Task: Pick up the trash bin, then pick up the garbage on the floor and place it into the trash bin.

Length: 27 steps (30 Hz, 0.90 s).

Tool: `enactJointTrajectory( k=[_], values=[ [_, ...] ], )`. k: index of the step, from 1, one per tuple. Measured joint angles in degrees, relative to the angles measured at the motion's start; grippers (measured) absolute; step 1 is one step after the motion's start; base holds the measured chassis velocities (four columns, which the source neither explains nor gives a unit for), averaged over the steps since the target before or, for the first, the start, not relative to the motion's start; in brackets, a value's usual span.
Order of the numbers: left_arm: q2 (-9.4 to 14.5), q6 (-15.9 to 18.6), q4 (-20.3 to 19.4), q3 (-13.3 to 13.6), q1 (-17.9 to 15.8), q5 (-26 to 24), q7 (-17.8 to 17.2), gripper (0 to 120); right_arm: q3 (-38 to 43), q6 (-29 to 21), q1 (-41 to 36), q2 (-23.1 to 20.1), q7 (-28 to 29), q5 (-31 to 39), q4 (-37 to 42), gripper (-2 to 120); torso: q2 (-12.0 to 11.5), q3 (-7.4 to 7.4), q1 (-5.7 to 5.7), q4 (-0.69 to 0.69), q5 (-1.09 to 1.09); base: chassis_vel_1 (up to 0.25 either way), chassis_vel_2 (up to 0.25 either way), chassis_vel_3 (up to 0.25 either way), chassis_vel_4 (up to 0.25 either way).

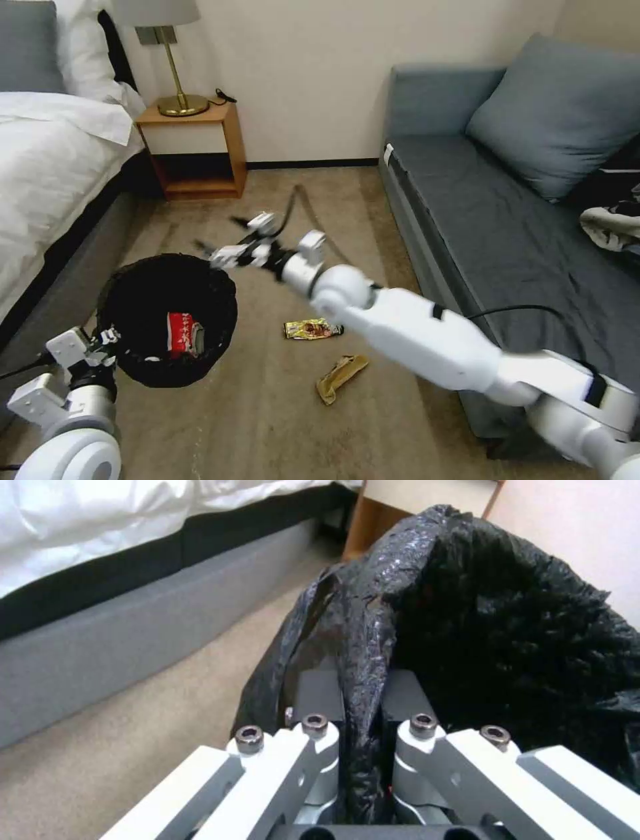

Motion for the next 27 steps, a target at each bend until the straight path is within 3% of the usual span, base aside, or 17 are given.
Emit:
enactJointTrajectory(
  k=[2,4,7,12,18,21,23,24,26,27],
  values=[
    [0.1,0.0,0.0,0.1,-0.1,-0.1,0.0,7,3.8,-0.4,-2.6,-3.9,1.1,-2.3,2.0,100,0.0,0.01,0.00,0.01,0.00,0.000,0.000,0.000,0.000],
    [0.1,0.0,-0.1,0.1,-0.1,-0.2,0.0,7,4.9,-0.9,-3.5,-5.0,1.5,-3.7,2.8,100,0.0,0.00,0.00,0.00,0.01,0.000,0.000,0.000,0.000],
    [0.4,0.1,-0.2,0.0,0.0,-0.3,0.0,7,11.9,-8.5,-10.7,-11.1,7.3,-11.3,11.0,100,0.0,0.00,0.00,-0.03,0.01,0.000,0.000,0.000,0.000],
    [0.1,0.1,0.3,0.5,-0.3,-0.2,0.0,7,18.4,-13.7,-19.6,-16.9,9.9,-17.3,17.5,100,0.0,0.00,0.00,-0.01,0.00,0.000,0.000,0.000,0.000],
    [-0.4,0.1,0.6,1.4,-0.5,0.5,0.1,7,22.2,-17.2,-28.3,-18.7,13.7,-20.9,19.6,100,0.0,0.00,0.00,-0.02,0.00,0.000,0.000,0.000,0.000],
    [-0.7,0.1,0.7,1.7,-0.5,0.9,0.2,7,22.4,-20.9,-31.3,-18.2,18.7,-20.2,20.8,100,0.0,0.00,0.00,0.00,-0.01,0.000,0.000,0.000,0.000],
    [-0.9,0.0,0.7,1.8,-0.3,1.1,0.3,7,22.5,-27.7,-32.9,-18.0,21.0,-17.6,22.4,100,0.0,0.00,0.00,0.00,-0.01,0.000,0.000,0.000,0.000],
    [-0.9,0.0,0.7,1.8,-0.3,1.1,0.3,7,22.5,-27.7,-32.9,-18.0,21.0,-17.6,22.4,100,0.0,0.00,0.00,0.00,-0.01,0.000,0.000,0.000,0.000],
    [-0.9,0.0,0.7,1.8,-0.2,1.2,0.4,7,22.5,-35.0,-32.9,-18.0,22.6,-13.1,23.9,100,0.0,0.00,0.00,0.00,-0.02,0.000,0.000,0.000,0.000],
    [-0.9,0.0,0.7,1.8,-0.2,1.2,0.4,7,22.5,-35.0,-32.9,-18.0,22.6,-13.1,23.9,100,0.0,0.00,0.00,0.00,-0.02,0.000,0.000,0.000,0.000]
  ],
)
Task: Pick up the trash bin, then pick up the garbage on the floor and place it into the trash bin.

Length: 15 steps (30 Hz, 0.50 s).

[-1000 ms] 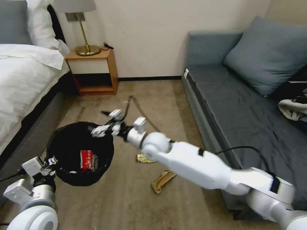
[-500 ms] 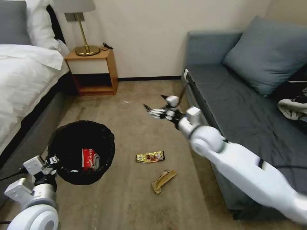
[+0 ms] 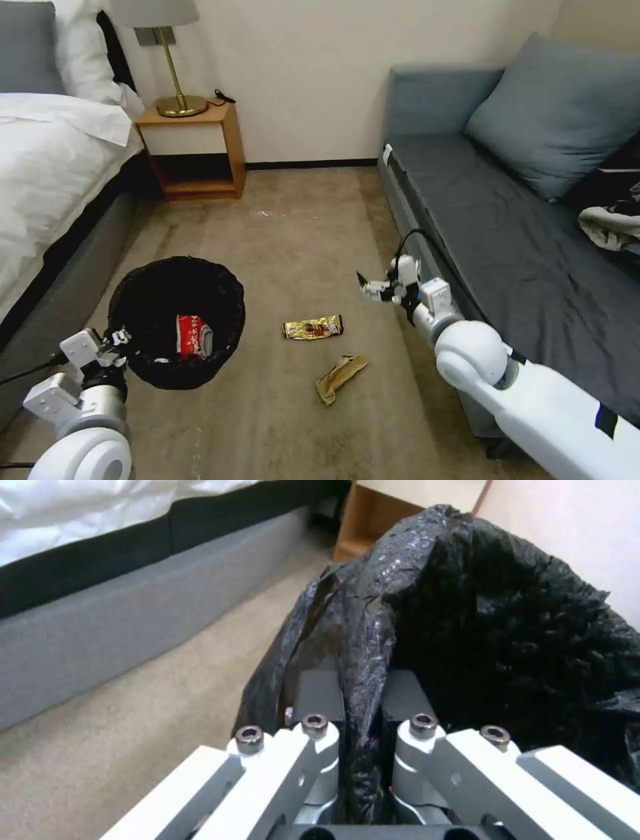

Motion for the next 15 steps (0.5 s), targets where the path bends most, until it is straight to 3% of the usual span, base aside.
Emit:
enactJointTrajectory(
  k=[1,3,7,15],
  values=[
    [0.0,0.0,-0.1,0.0,0.0,0.0,0.0,7,0.1,-4.4,0.5,0.0,0.2,3.3,0.5,100,0.0,0.00,0.00,0.00,0.00,0.000,0.000,0.000,0.000],
    [0.0,0.0,-0.3,0.0,0.0,0.0,0.0,7,-0.1,-6.9,1.4,-0.1,-0.7,6.0,0.3,100,0.0,0.00,0.00,0.01,-0.01,0.000,0.000,0.000,0.000],
    [-0.4,-0.1,-0.7,-0.1,0.3,0.2,0.1,7,-2.2,-7.6,2.8,0.3,-5.6,6.4,-2.0,100,0.0,0.00,0.00,0.00,0.00,0.000,0.000,0.000,0.000],
    [-1.0,-0.1,-1.4,-0.1,0.7,0.8,0.2,7,-8.3,-7.5,4.5,3.2,-15.0,0.4,-9.2,100,0.0,0.01,0.00,0.00,0.00,0.000,0.000,0.000,0.000]
  ],
)
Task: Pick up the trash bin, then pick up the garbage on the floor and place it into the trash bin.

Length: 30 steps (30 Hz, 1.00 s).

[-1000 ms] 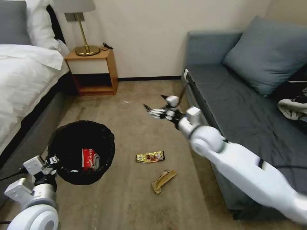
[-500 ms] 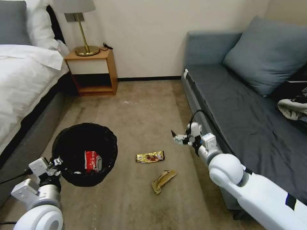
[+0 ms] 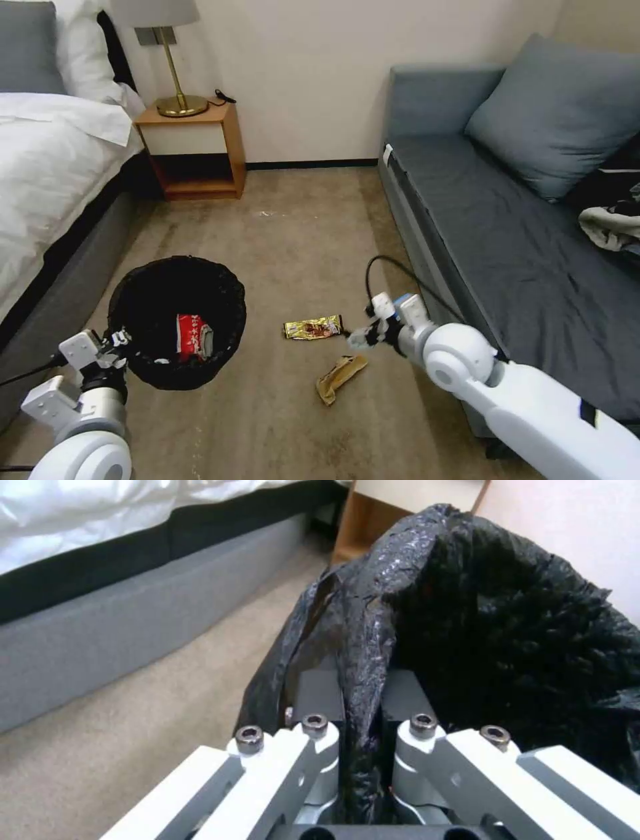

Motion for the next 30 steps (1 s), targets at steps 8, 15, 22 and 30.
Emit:
enactJointTrajectory(
  k=[8,15,22,30],
  values=[
    [-0.7,-0.5,0.0,0.1,0.5,1.2,0.2,7,-4.8,0.3,3.7,4.3,-10.7,-9.3,-10.2,100,0.0,0.00,0.00,0.00,-0.01,0.000,0.000,0.000,0.000],
    [-0.8,-0.4,-0.3,0.2,0.6,1.1,0.3,7,-8.1,0.4,3.9,7.5,-10.3,-10.0,-12.9,100,0.0,0.00,0.00,0.01,0.00,0.000,0.000,0.000,0.000],
    [-1.0,-0.3,-0.5,0.3,0.7,1.6,0.5,7,-10.2,0.4,3.2,9.4,-10.4,-11.6,-14.8,100,0.0,0.00,0.00,0.00,0.00,0.000,0.000,0.000,0.000],
    [-1.3,-0.7,-1.2,0.3,1.7,2.6,1.1,7,-12.1,0.5,3.1,10.2,-9.3,-12.1,-17.1,100,0.0,0.00,0.00,0.00,0.00,0.000,0.000,0.000,0.000]
  ],
)
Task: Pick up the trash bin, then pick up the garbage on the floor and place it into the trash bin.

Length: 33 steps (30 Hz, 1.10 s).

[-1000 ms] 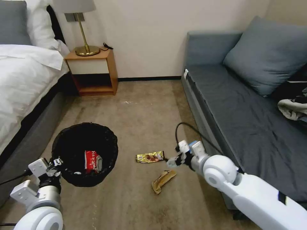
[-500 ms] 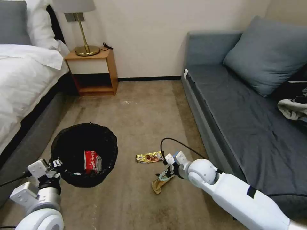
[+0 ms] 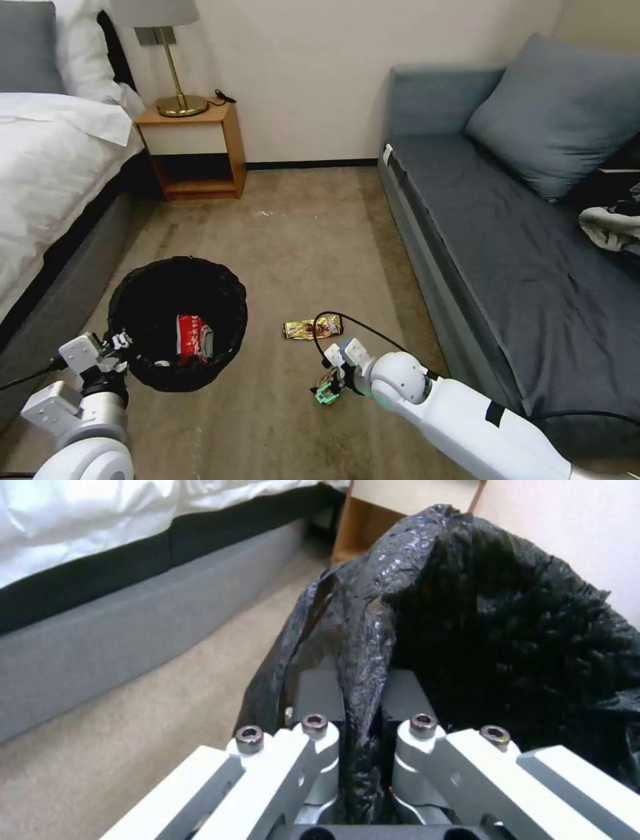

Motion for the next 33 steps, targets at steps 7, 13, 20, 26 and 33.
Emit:
enactJointTrajectory(
  k=[7,13,20,26,33],
  values=[
    [0.0,-0.7,0.4,0.3,0.3,0.8,0.4,7,-0.2,0.0,0.1,3.1,3.6,0.5,-4.0,100,0.0,0.00,0.00,0.00,0.00,0.000,0.000,0.000,0.000],
    [-0.2,-1.0,0.9,0.6,0.3,1.3,0.6,7,-1.2,0.1,1.0,4.6,8.9,1.6,-6.7,100,0.0,0.00,0.00,0.00,0.00,0.000,0.000,0.000,0.000],
    [-0.2,-1.2,1.4,0.7,0.2,1.6,0.8,7,-2.3,0.1,2.3,6.9,14.8,3.4,-10.2,100,0.0,0.00,0.00,0.00,0.00,0.000,0.000,0.000,0.000],
    [-0.4,-1.3,1.8,0.7,0.0,1.9,0.9,7,-3.5,0.1,3.5,8.7,18.7,4.9,-12.8,100,0.0,0.00,0.00,0.00,0.00,0.000,0.000,0.000,0.000],
    [-0.5,-1.3,2.0,0.7,-0.1,2.1,1.0,7,-4.1,0.1,3.9,9.8,21.2,5.8,-14.6,100,0.0,0.00,0.00,0.00,0.00,0.000,0.000,0.000,0.000]
  ],
)
